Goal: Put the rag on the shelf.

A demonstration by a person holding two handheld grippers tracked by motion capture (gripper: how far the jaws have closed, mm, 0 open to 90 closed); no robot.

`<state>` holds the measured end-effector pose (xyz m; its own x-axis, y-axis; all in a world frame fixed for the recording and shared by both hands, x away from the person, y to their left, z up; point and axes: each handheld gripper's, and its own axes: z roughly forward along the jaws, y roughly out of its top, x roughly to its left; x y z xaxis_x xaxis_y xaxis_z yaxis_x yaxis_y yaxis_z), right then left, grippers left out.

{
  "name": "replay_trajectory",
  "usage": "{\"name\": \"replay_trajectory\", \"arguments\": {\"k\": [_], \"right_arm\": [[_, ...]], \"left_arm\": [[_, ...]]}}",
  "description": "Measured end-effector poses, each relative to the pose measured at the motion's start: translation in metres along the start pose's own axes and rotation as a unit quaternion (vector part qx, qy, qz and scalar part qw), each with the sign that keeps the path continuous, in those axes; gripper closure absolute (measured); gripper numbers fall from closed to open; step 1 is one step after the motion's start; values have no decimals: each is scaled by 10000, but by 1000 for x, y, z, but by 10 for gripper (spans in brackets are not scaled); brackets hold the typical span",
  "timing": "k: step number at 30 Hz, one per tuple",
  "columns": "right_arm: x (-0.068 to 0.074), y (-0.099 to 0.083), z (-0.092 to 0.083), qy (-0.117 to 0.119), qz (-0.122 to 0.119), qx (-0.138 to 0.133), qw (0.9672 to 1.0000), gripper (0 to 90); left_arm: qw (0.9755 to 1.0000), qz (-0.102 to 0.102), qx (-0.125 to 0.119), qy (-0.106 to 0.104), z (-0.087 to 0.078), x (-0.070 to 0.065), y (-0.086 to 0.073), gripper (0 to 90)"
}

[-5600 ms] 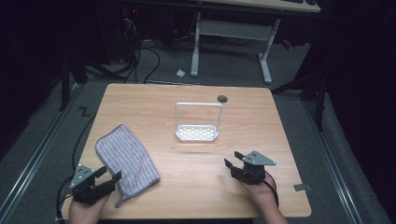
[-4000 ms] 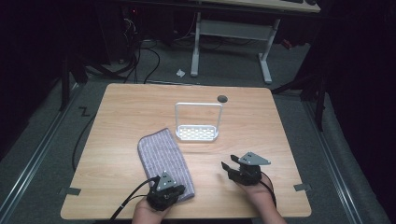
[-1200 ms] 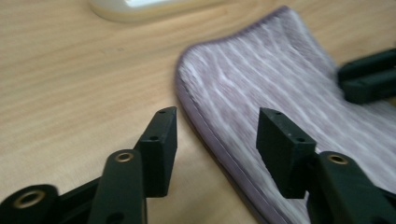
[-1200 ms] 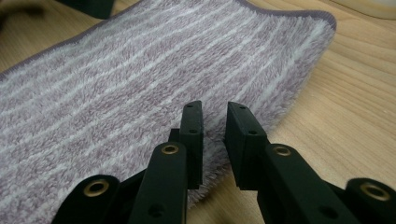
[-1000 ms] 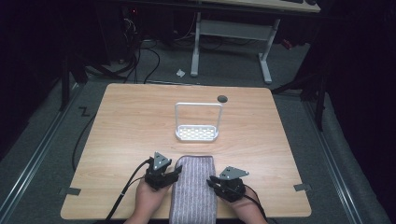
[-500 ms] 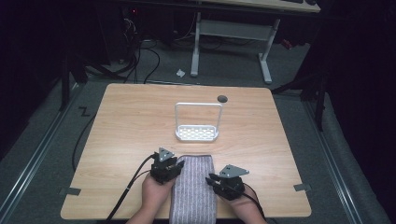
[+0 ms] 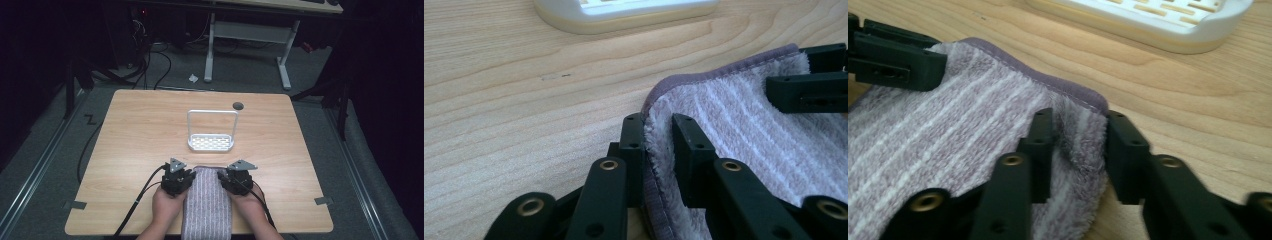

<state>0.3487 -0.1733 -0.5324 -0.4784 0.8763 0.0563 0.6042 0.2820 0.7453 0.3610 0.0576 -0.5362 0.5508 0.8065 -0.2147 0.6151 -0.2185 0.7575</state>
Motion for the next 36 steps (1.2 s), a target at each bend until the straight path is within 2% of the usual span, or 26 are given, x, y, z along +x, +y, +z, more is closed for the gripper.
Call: {"name": "replay_trajectory", "arguments": {"k": [3,5,8,11,14,16,18,19,20,21,23,26,31,33,34,36], "right_arm": [[2,0,0,20,-63,0,10000,800],[4,0,0,19,-100,-5,9999,829],[6,0,0,20,-105,-35,9999,841],[10,-1,-2,-61,-202,-192,9996,844],[11,-3,-6,-53,-205,-440,9988,844],[12,-3,-8,-91,-289,-580,9979,843],[13,-4,-8,-115,-302,-597,9977,843],[14,-2,-13,-167,-348,-762,9963,842],[14,-2,-13,-167,-348,-762,9963,842],[15,1,-20,-197,-332,-996,9943,842],[17,3,-26,-244,-322,-1183,9922,841],[19,7,-32,-286,-349,-1438,9886,840],[20,17,-43,-358,-392,-1680,9844,841],[20,21,-47,-299,-394,-1802,9824,842],[20,21,-47,-299,-394,-1802,9824,842],[20,30,-54,-286,-413,-1941,9797,842]], "left_arm": [[10000,0,7,-11,0,0,0,761],[10000,12,12,-22,0,0,0,775],[9999,11,45,-121,-1,1,0,807],[9999,-29,33,-121,-1,1,-1,809],[9997,-108,-189,-105,-5,3,-3,809],[9995,-34,-305,-102,-7,1,-3,809],[9994,-1,-340,-86,-8,1,-3,809],[9988,22,-488,1,-11,-2,-3,809],[9988,22,-488,1,-11,-2,-3,809],[9975,27,-702,63,-16,-6,-2,809],[9958,81,-905,138,-21,-10,-1,809],[9918,158,-1242,253,-30,-16,2,807],[9879,238,-1507,279,-43,-23,13,806],[9861,294,-1611,270,-49,-25,20,805],[9861,294,-1611,270,-49,-25,20,805],[9842,327,-1723,251,-56,-27,30,806]]}}
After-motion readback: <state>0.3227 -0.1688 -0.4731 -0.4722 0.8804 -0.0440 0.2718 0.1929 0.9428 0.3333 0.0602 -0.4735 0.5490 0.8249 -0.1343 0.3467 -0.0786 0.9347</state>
